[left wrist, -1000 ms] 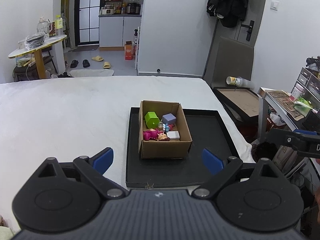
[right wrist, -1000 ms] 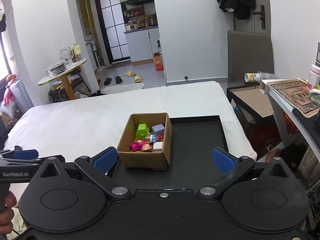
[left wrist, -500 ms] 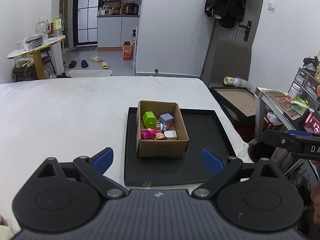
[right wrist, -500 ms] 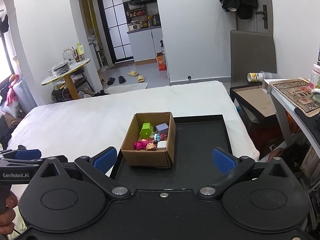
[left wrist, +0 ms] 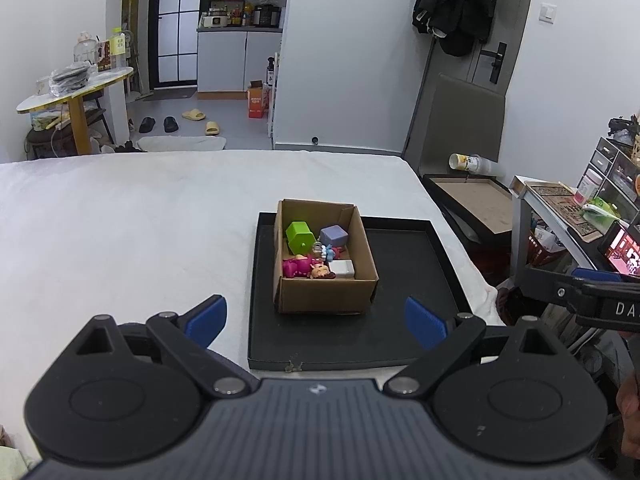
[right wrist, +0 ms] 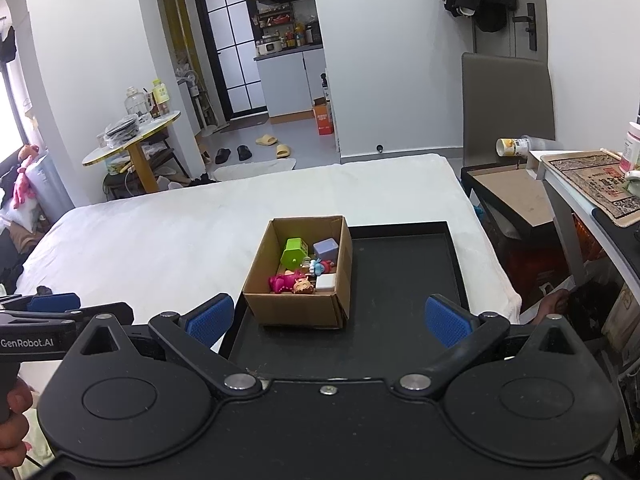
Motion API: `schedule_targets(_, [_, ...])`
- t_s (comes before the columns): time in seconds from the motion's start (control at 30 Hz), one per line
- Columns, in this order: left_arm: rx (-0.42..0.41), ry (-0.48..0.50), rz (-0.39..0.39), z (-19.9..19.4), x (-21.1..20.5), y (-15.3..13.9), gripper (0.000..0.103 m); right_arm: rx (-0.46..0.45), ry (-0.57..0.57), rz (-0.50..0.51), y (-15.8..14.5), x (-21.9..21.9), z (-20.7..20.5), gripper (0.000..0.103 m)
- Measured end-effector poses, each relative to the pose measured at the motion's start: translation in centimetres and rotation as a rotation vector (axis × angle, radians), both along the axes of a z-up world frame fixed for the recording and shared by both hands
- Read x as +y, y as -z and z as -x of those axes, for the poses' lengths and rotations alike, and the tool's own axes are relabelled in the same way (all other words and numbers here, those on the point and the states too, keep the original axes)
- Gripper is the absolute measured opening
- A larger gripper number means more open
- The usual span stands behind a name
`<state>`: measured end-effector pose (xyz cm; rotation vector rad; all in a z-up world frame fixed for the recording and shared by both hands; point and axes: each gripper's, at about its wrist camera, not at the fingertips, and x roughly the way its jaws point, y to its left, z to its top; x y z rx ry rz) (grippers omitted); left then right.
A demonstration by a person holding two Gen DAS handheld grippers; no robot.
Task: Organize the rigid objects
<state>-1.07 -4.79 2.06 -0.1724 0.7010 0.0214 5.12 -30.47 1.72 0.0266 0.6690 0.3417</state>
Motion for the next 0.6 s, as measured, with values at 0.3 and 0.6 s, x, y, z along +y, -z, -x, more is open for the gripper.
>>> schedule_targets(0.3, [0.000, 0.005, 0.001, 0.08, 0.03, -0.11, 0.095, 0.000, 0.002, 0.000, -0.05, -0.03, 0.01, 0.103])
schedule_targets(0.6, [0.000, 0.005, 0.002, 0.07, 0.00, -0.13, 0.095, 0.003, 0.005, 0.001, -0.11, -0.12, 0.01, 0.103])
